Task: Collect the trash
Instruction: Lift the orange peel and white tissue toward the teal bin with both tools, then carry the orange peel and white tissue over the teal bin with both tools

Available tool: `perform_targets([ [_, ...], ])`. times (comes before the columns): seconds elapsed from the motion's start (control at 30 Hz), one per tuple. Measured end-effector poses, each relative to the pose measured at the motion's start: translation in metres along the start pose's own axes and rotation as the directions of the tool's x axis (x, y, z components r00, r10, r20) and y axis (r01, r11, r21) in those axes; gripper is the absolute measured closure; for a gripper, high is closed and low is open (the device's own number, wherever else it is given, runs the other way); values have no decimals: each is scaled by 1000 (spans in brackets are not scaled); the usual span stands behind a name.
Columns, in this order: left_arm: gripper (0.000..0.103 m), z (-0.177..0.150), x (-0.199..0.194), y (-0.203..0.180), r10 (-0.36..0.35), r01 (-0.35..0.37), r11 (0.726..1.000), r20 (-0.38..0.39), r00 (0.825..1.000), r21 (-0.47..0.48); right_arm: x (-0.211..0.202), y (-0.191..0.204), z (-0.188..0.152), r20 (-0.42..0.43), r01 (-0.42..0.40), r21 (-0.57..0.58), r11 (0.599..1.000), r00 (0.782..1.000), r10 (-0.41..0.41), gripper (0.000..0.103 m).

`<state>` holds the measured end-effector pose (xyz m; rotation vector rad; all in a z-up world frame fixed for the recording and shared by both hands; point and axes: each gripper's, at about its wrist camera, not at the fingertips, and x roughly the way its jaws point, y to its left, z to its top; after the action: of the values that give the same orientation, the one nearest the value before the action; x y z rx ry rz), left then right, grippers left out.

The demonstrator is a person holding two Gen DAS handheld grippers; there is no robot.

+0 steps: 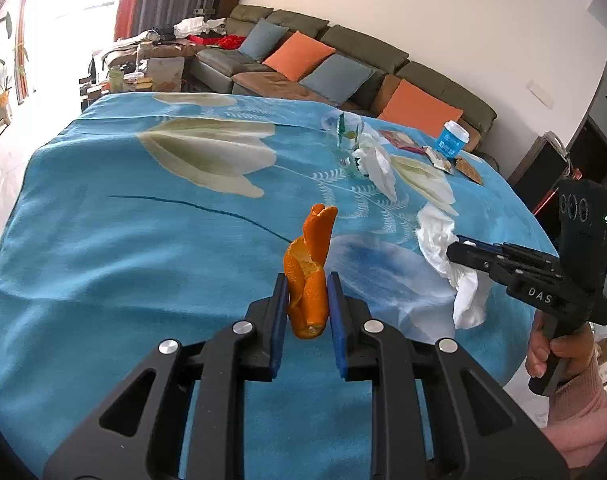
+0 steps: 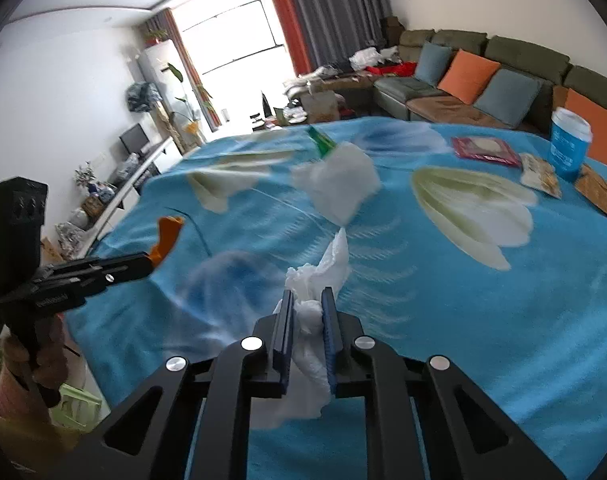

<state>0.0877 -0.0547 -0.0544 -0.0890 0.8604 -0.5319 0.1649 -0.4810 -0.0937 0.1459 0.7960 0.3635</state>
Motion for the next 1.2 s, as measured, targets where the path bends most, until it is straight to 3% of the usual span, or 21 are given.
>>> perform_targets([
  [0.63,83,-15,-50,41,106,-102,993,68,992,-60,29,81,27,3,-183,-101,978,983,184,91],
  [1.2,83,-28,-83,75,189,-177,977,100,977,-122,56,130,36,-38,-268,-156,951,963,265,91],
])
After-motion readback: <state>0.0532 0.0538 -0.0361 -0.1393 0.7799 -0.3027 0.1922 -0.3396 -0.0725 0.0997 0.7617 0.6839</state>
